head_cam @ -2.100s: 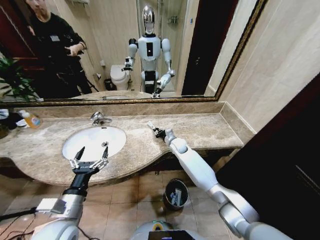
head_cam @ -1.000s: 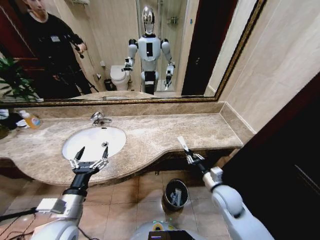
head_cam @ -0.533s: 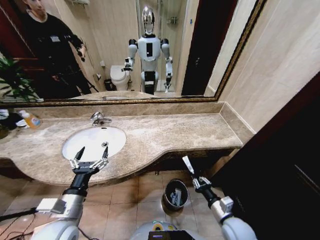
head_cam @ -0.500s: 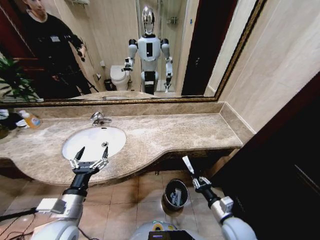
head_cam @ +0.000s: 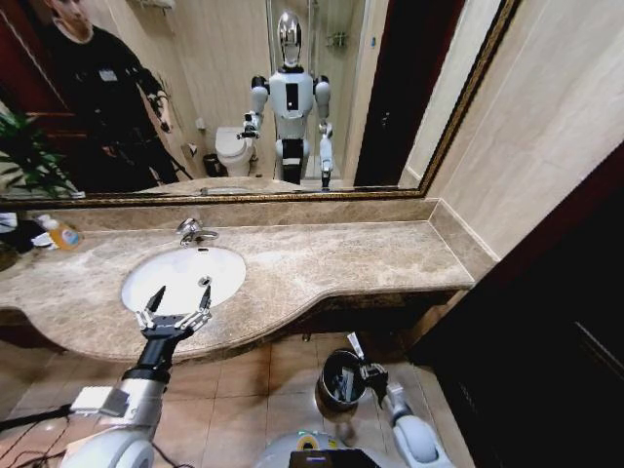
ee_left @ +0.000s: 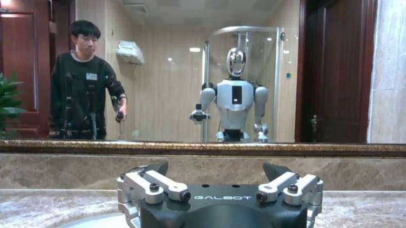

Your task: Pick up the trash from the sink and place it in the trash bin.

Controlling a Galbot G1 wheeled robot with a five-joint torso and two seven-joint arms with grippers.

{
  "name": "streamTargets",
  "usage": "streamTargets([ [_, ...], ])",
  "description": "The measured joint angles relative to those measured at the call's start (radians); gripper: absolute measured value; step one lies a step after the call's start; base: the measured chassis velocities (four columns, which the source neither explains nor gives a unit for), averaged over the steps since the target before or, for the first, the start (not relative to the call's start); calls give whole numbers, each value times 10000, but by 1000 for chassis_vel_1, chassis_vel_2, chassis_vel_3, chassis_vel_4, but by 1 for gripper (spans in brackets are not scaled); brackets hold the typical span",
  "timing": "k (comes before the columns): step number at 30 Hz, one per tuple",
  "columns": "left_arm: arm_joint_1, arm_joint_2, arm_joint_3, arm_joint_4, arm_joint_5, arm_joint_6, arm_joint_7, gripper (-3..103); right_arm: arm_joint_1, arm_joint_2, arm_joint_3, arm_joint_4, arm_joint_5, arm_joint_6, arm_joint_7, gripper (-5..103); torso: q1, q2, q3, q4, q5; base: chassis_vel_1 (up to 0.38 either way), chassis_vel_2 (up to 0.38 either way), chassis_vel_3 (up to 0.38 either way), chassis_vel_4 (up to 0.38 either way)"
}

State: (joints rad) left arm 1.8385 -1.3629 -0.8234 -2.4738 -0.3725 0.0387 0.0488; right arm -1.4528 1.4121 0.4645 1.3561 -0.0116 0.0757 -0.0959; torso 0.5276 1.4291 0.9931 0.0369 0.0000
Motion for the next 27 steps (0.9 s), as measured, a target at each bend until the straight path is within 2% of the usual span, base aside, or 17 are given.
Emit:
streamTargets([
  [9,0,0,0,0,0,0,0,100,492,334,-190,-1816,-451,1056,586,14,0,0,0,-1,-1,0,0,0,0],
  [11,0,0,0,0,0,0,0,100,587,487,-193,-2149,-611,1232,920,24,0,0,0,-1,0,0,0,0,0],
  [12,0,0,0,0,0,0,0,100,615,552,-193,-2249,-656,1282,1058,24,0,0,0,-1,0,0,0,0,0],
  [13,0,0,0,0,1,0,0,100,637,632,-196,-2364,-691,1329,1235,35,0,0,0,-1,0,0,0,0,0],
  [15,0,0,0,-1,0,0,0,100,637,665,-204,-2397,-698,1342,1313,35,0,0,0,-1,0,0,0,0,0],
  [16,0,0,0,0,0,0,0,100,633,679,-223,-2400,-699,1346,1367,46,0,0,0,-1,-1,0,0,0,0],
  [18,0,0,0,0,0,0,0,100,628,680,-242,-2386,-699,1346,1376,46,0,0,0,-1,-1,0,0,0,0],
  [22,0,0,0,0,1,0,0,100,618,706,-292,-2208,-699,1341,1401,68,0,0,0,-1,-2,0,0,0,0],
  [25,0,0,-1,0,0,0,0,100,598,767,-305,-2150,-706,1331,1406,73,0,0,0,-1,0,0,0,0,0],
  [27,0,0,0,0,0,0,0,100,580,835,-321,-2105,-700,1306,1409,84,0,0,0,-1,-1,0,0,0,0],
])
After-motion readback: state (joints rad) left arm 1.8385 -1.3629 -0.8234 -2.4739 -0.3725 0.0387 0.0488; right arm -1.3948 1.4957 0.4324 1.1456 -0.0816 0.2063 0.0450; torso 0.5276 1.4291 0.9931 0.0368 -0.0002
